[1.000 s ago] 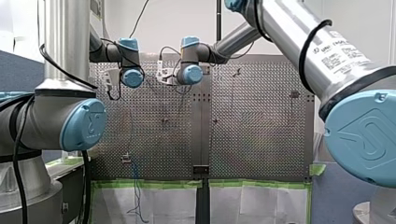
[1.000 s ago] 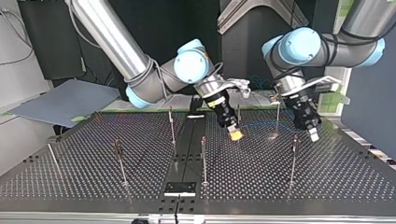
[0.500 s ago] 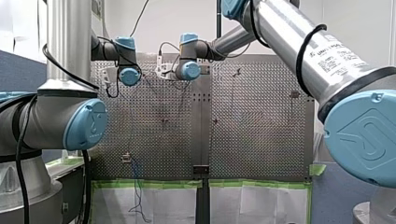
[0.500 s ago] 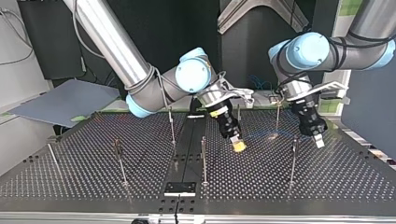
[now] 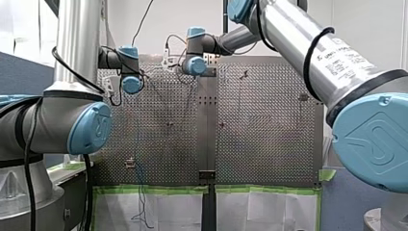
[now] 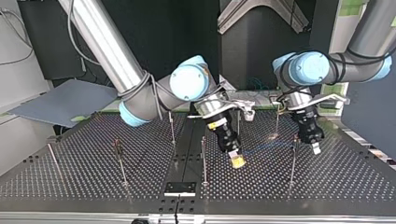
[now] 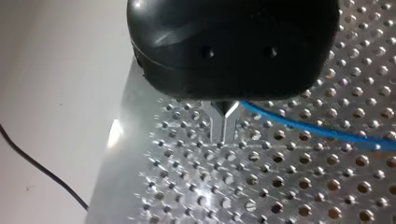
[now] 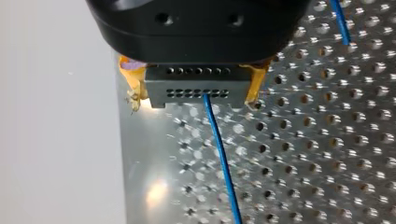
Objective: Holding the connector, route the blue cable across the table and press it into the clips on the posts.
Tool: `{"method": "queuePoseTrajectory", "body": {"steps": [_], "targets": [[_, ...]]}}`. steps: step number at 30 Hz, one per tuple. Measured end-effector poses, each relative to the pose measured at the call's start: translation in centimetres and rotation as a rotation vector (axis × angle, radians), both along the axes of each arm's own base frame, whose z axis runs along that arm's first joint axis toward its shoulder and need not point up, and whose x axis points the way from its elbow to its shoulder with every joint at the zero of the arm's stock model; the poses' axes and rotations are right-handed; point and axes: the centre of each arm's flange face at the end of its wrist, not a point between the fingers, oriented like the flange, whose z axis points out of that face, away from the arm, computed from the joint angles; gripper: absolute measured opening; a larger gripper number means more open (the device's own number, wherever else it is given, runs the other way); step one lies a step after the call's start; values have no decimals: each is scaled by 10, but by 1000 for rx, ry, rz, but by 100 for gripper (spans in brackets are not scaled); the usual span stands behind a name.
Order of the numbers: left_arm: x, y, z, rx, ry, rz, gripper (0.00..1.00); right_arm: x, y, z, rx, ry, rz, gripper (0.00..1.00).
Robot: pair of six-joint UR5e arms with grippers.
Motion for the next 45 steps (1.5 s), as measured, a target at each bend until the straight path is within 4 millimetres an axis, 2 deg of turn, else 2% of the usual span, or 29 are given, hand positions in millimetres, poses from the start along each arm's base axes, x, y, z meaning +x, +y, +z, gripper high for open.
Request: {"method": "queuePoseTrajectory", "body": {"steps": [9, 12, 15, 16, 17, 18, 19, 21, 23, 24, 26, 27, 28, 29, 33, 45], "targets": [[19, 14, -4, -9, -17, -12, 0, 2, -8, 28, -39, -45, -8, 0], [20, 18, -4, -17, -25, -11, 0, 4, -10, 24, -37, -43, -8, 0], [20, 21, -4, -33, -28, -10, 0, 8, -10, 11, -27, -29, -5, 0], [20, 22, -5, -40, -26, -10, 5, 10, -11, 6, -22, -23, -4, 0], [20, 22, -5, -46, -25, -11, 23, 11, -11, 1, -17, -16, -4, 0], [20, 23, -6, -51, -23, -12, 23, 13, -12, -6, -11, -7, -3, 0], [19, 23, -6, -58, -18, -13, 35, 15, -12, -12, -7, -2, -3, 0], [18, 24, -8, -65, -9, -13, 38, 18, -12, -21, 1, 8, -2, 0], [17, 26, -10, -74, 7, -12, 45, 19, -12, -25, 4, 13, -1, 0], [17, 27, -11, -76, 13, -12, 45, 20, -12, -27, 6, 15, 0, 0], [16, 29, -13, -80, 31, -15, 70, 21, -12, -29, 8, 17, 1, 0], [16, 29, -14, -81, 39, -17, 70, 21, -11, -30, 9, 19, 1, 0], [15, 30, -15, -82, 48, -19, 88, 21, -11, -31, 11, 21, 1, 0], [14, 30, -15, -82, 54, -20, 100, 21, -11, -32, 14, 24, -1, 0], [7, 30, -13, -89, 78, -18, 100, 19, -12, -35, 30, 39, -17, 0], [-38, 20, -13, -176, 141, -56, 100, 9, -14, -55, 82, 112, -71, 0]]}}
